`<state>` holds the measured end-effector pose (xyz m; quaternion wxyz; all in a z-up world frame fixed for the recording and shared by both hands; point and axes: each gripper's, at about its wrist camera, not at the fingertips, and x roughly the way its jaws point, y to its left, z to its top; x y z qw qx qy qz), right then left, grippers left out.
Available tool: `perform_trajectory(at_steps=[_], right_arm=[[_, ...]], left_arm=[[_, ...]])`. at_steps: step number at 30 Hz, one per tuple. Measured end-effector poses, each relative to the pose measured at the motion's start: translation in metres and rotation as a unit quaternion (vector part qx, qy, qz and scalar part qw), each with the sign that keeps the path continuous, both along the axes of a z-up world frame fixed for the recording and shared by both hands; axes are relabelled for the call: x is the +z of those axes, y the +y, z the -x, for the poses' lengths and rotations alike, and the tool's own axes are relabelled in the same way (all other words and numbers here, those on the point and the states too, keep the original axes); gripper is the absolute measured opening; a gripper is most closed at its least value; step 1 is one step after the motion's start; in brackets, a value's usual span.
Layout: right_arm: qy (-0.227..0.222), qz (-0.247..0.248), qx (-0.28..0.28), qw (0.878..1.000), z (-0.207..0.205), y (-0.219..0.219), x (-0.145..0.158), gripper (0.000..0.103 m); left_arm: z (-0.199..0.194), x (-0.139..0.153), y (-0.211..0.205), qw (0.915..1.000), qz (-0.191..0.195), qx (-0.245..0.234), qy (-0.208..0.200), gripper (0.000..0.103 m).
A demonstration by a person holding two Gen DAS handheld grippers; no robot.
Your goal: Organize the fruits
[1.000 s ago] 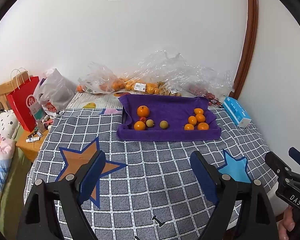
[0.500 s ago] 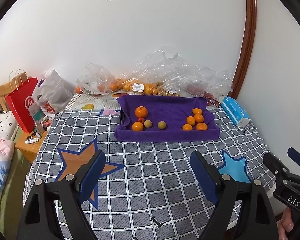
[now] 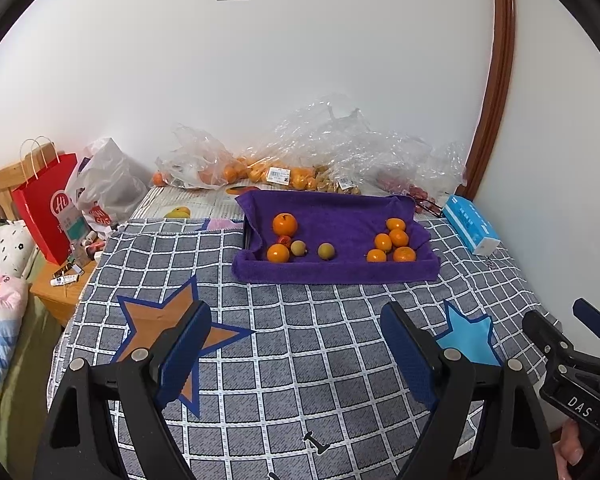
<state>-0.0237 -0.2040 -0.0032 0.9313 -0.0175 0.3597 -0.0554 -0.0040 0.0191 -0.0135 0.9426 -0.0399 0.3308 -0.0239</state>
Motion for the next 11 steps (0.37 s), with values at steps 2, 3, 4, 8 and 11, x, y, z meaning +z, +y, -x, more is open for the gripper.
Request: perform_trajectory(at_steps=[2,3,4,8,11], right_arm=[[-0.002,-0.002,0.001,1.0,0.0,0.0,0.0,0.1],[-0.002,-0.001,0.0,1.0,0.0,0.0,0.0,0.1],[-0.002,0.001,-0.001,1.0,-0.001,0.0,0.0,0.1],[0.002,0.008,0.005,1.0,-0.003,0.001,-0.002,0.1],[0.004,0.009,0.007,1.0,-0.006,0.002,-0.004,0.1]], left_arm=[[0.0,0.0,0.001,1.0,-0.002,0.0,-0.002,0.086],[0.0,0.0,0.002,1.0,-0.004,0.002,-0.003,0.086],[-0.001,-0.001,0.002,1.0,-0.003,0.004,-0.001,0.087],[-0.006,-0.005,0.006,0.9999,0.004,0.009,0.007,0.087],[-0.01,-0.01,0.007,0.9999,-0.001,0.01,0.01,0.088]])
